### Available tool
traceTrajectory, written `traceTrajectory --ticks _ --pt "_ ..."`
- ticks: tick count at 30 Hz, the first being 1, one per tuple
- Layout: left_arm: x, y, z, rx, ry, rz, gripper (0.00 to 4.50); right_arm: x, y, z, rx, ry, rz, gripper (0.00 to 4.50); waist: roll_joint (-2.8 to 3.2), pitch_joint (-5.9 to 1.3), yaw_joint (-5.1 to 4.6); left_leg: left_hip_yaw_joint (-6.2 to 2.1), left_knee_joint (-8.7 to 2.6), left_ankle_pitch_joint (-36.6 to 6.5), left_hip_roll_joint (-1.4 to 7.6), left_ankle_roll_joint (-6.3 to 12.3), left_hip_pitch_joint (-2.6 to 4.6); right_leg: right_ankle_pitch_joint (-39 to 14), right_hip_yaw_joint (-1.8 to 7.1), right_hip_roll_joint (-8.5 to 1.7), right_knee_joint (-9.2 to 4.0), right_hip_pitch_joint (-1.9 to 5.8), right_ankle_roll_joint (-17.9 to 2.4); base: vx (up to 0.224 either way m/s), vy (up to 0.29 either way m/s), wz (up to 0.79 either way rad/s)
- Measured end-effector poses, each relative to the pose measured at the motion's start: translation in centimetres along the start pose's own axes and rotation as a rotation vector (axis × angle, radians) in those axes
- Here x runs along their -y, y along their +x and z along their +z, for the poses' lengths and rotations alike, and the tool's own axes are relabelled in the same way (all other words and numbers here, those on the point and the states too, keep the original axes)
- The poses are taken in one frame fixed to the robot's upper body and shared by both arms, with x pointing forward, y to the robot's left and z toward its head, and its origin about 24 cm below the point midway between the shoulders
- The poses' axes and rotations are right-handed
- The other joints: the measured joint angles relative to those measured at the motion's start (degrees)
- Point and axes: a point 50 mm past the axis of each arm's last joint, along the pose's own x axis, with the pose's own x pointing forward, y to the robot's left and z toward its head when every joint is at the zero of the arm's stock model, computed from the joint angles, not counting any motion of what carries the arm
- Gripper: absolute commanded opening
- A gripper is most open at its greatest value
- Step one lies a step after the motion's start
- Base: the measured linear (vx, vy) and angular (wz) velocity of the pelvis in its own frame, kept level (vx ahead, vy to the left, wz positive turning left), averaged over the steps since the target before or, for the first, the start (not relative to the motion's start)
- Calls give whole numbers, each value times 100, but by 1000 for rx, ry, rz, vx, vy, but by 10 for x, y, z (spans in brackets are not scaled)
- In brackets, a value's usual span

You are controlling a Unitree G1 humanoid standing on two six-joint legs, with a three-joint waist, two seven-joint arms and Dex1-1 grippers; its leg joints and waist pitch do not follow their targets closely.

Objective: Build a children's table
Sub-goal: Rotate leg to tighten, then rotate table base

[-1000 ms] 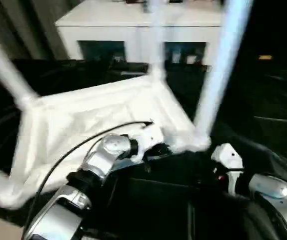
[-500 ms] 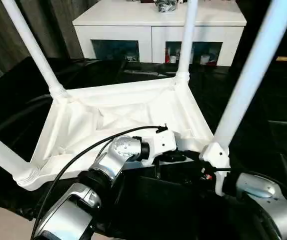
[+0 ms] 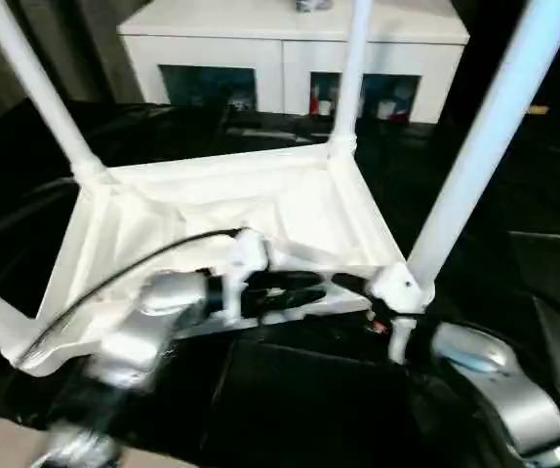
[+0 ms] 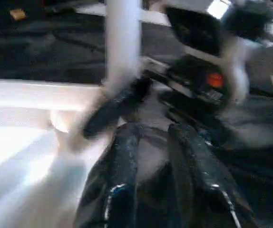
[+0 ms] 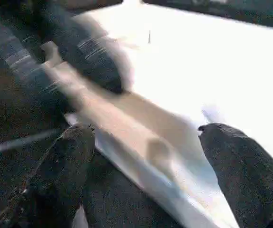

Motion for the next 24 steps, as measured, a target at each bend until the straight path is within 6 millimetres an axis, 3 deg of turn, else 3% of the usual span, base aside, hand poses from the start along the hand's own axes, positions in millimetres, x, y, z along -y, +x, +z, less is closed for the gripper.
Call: traceTrajectory --ticks 4,9,12,16,21,24 --pt "10 -16 -5 -98 -49 -20 147 0 5 0 15 19 -34 396 -21 11 -10 0 1 -3 -2 -52 15 0 10 0 25 2 0 0 0 0" --pt "18 -27 -10 -185 -118 -15 147 4 19 15 99 27 -128 396 -53 26 -52 -6 -8 14 -1 -82 45 5 13 6 47 13 -2 0 0 0" --pt "13 -41 -25 -368 -88 91 147 14 26 21 126 34 -233 396 -69 32 -117 -11 -17 20 0 -92 61 8 13 10 52 23 1 0 0 0" --pt "-2 -55 -40 -514 -93 300 147 37 27 26 136 34 -393 396 -81 35 -125 -12 -16 32 0 -110 62 16 14 11 52 23 2 0 0 0" --pt "-5 -54 -43 -552 -94 364 147 47 30 25 111 50 -499 396 -93 28 -102 -13 -15 34 0 -111 61 16 12 12 52 25 2 0 0 0" --pt "-10 -45 -46 -536 -97 428 147 56 28 21 69 37 -576 396 -100 25 -34 -13 -13 35 -2 -111 59 17 14 10 50 36 0 0 0 0"
